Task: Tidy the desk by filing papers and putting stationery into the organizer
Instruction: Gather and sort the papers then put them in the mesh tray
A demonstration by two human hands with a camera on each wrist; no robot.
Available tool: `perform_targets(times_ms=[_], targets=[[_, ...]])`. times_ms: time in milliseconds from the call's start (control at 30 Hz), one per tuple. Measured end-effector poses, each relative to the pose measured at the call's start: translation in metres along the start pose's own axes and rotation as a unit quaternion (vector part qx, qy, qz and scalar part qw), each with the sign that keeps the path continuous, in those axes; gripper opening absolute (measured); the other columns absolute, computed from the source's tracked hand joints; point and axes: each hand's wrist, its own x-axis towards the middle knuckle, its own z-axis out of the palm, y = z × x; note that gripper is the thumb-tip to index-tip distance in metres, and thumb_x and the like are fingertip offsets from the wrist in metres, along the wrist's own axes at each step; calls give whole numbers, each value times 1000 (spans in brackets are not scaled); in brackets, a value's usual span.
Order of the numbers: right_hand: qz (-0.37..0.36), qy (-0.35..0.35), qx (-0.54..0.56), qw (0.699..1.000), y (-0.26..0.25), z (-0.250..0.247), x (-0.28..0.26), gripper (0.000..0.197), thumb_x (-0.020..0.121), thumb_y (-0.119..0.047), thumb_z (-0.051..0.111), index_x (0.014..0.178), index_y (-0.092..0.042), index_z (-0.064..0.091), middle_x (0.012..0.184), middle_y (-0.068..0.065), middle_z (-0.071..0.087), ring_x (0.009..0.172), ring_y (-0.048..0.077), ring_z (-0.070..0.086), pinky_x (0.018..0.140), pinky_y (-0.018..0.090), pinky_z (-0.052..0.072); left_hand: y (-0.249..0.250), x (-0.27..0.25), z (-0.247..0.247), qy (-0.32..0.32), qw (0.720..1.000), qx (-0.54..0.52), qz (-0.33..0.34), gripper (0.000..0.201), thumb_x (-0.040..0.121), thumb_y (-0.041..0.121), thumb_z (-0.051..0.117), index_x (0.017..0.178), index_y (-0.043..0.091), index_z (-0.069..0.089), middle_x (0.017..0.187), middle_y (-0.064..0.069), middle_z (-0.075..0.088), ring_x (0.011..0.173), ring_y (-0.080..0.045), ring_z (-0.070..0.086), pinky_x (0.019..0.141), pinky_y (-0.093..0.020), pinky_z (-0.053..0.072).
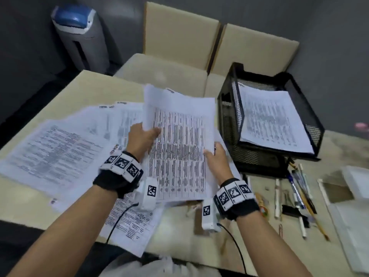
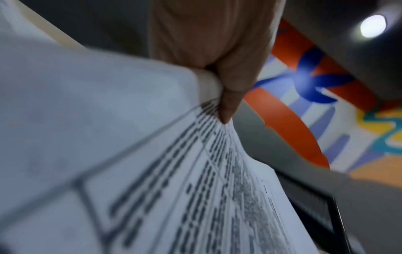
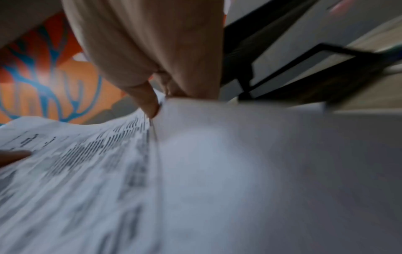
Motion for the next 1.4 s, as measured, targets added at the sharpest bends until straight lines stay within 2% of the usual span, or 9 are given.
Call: perform_targets(times_ms=[167, 333, 500, 633, 767, 967, 1100, 1267, 1400], targets=[[107, 46, -27, 993, 74, -80, -9, 30, 97, -5, 38, 124, 3, 50, 109, 6, 55, 94, 18, 53, 81, 26, 42, -17, -25, 99, -99, 992, 39, -72, 17, 89, 16, 58, 97, 4, 50, 69, -1, 48, 57, -12, 45, 51, -22, 39], [168, 144, 4, 975, 103, -149, 11, 35, 96, -8, 40, 129, 2, 47, 135, 16, 50, 122, 30, 49, 108, 40, 36, -18, -53, 154, -273, 951, 51, -134, 15, 92, 14, 53, 106, 8, 52, 97, -10, 63, 73, -13, 58, 61, -22, 49], [156, 125, 104, 974, 101, -211, 45, 25, 94, -8, 48, 117, -1, 55, 102, 11, 63, 90, 25, 60, 70, 27, 44, -11, -29, 211, -223, 967, 97, -71, 25, 92, 16, 50, 117, 16, 50, 111, 0, 61, 97, -21, 59, 66, -27, 50], [189, 41, 64, 979, 110, -207, 42, 13, 90, -4, 51, 100, -3, 59, 56, 7, 63, 41, 18, 57, 46, 27, 45, -11, 4, 224, -158, 978, 137, -9, 41, 76, 18, 51, 116, 11, 47, 114, -18, 61, 106, -38, 59, 78, -42, 50], [221, 96, 75, 968, 108, -205, 69, 31, 92, 1, 35, 67, -5, 53, 30, 0, 52, 22, 8, 45, 33, 16, 36, 15, 7, 237, -127, 987, 97, -22, 46, 77, 33, 50, 114, 13, 31, 113, -23, 58, 117, -39, 51, 92, -40, 40], [259, 133, 157, 944, 113, -188, 89, 18, 94, 4, 38, 93, 12, 54, 67, 16, 68, 37, 12, 61, 41, 20, 51, 5, 7, 242, -147, 987, 65, 31, 74, 62, 33, 58, 118, -14, 52, 123, -30, 56, 121, -36, 51, 101, -33, 40], [262, 112, 20, 958, 118, -186, 82, 36, 94, -1, 42, 127, 13, 44, 128, 25, 54, 107, 37, 60, 85, 38, 54, 7, 2, 229, -166, 972, 128, 103, 58, 72, 17, 67, 122, -7, 51, 126, -17, 53, 120, -21, 48, 99, -29, 41], [214, 247, -121, 937, 99, -174, 52, 50, 89, -12, 55, 132, 3, 36, 135, 22, 35, 116, 41, 48, 94, 41, 43, -10, 15, 173, -48, 933, 309, 180, 58, 81, 20, 69, 131, 3, 45, 137, -19, 34, 126, -32, 39, 106, -37, 34], [150, 141, -100, 973, 89, -127, 30, 21, 88, -17, 59, 106, -8, 56, 109, 12, 55, 103, 31, 58, 79, 28, 44, -33, 39, 118, -66, 902, 426, 22, 110, 67, 47, 77, 149, 12, 12, 156, -16, 7, 142, -38, 13, 112, -52, 22]])
